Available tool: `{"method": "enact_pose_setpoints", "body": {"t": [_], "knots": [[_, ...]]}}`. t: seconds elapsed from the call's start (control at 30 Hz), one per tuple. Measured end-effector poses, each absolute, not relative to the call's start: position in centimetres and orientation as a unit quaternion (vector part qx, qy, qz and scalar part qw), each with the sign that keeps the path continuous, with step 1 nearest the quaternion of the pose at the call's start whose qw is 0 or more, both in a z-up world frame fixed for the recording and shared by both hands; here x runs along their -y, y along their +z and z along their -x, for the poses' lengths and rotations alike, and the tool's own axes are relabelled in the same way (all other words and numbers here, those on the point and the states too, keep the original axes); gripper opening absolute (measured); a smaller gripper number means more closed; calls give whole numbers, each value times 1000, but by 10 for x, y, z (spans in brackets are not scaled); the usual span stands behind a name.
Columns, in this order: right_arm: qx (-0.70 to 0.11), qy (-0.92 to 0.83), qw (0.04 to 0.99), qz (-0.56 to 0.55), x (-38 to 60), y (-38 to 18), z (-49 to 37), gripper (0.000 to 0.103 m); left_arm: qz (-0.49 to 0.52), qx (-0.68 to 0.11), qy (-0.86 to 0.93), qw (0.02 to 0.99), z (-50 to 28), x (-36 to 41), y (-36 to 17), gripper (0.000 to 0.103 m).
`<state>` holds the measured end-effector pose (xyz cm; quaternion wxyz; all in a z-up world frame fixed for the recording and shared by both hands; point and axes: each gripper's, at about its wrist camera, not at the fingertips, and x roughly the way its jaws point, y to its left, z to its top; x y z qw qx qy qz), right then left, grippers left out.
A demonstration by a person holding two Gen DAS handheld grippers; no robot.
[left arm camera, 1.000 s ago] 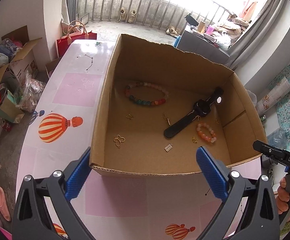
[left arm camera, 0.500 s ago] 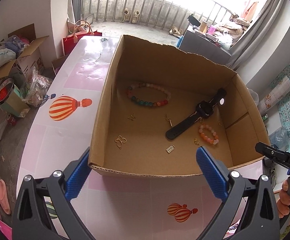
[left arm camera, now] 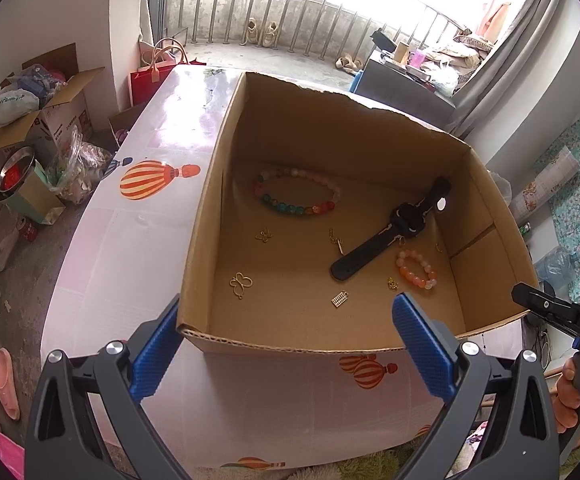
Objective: Organize jewelry
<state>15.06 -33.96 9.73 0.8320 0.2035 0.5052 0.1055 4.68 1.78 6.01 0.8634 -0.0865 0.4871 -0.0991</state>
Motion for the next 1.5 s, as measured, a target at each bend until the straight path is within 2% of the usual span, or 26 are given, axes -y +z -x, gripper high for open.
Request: {"method": "enact_pose_setpoints", "body": {"t": [0.3,0.47,0.5,0.57,0.67,0.93,1.07,1.2,1.5], "knots": [[-465,92,855,-210,356,104,-158,52,105,-446,-142,877,-21,-33,63,97],[-386,20,910,-153,360,136,-135,70,73,-342,-141,926,22,-48,90,97],[-368,7,919,-138,357,142,-129,73,69,-335,-133,930,28,-50,93,97],[-341,-1,933,-115,346,150,-121,84,63,-325,-123,936,37,-51,99,97],[-321,11,943,-90,325,151,-119,91,45,-325,-125,936,44,-42,103,97],[-323,4,943,-82,282,129,-133,93,-86,-270,-38,958,62,-8,107,97],[-320,7,945,-63,278,125,-124,94,-92,-285,-43,953,59,-4,108,97],[-316,22,944,-92,279,126,-128,95,-72,-278,-37,957,60,-2,113,97],[-350,6,934,-66,261,121,-121,95,-36,-383,-20,923,38,-5,90,97]]}}
